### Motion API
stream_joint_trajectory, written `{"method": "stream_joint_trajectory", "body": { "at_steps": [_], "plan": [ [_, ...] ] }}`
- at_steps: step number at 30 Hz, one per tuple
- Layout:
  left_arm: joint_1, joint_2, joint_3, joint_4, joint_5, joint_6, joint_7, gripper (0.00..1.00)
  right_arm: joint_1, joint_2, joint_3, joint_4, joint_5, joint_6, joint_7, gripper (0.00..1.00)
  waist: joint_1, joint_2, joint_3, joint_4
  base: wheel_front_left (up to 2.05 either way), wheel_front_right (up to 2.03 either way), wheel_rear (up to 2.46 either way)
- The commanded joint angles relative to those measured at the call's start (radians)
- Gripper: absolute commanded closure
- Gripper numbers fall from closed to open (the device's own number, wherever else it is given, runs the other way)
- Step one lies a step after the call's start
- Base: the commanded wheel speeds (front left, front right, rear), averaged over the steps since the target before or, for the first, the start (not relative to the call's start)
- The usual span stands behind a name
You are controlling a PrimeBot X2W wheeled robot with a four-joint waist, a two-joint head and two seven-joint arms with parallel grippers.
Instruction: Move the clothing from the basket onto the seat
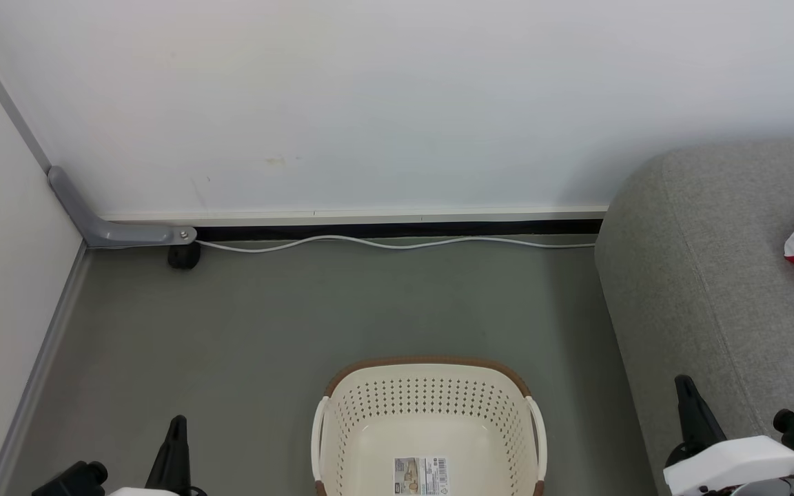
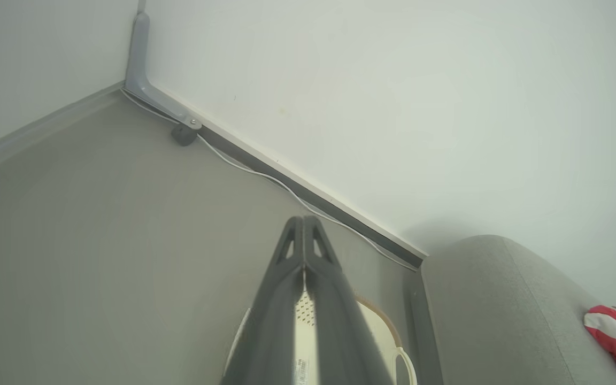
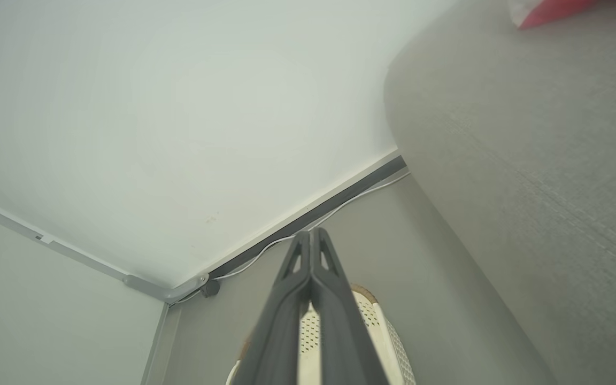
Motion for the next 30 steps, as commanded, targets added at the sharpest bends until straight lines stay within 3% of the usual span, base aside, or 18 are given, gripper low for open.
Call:
{"method": "stream_joint_trajectory", "body": {
  "at_steps": [1, 30],
  "plan": [
    [-0.057, 0.016, 0.018, -0.031, -0.032, -0.009, 0.008, 1.00, -0.033, -0.008, -0.004, -0.033, 0.028, 0.001, 0.008, 1.00, -0.0001, 0.0000, 0.000, 0.000, 0.00, 0.00, 0.00],
    [-0.085, 0.020, 0.033, -0.075, -0.353, -0.014, 0.091, 1.00, -0.033, 0.002, -0.054, -0.088, 0.319, 0.002, 0.090, 1.00, -0.0001, 0.0000, 0.002, -0.010, 0.00, 0.00, 0.00]
  ]
}}
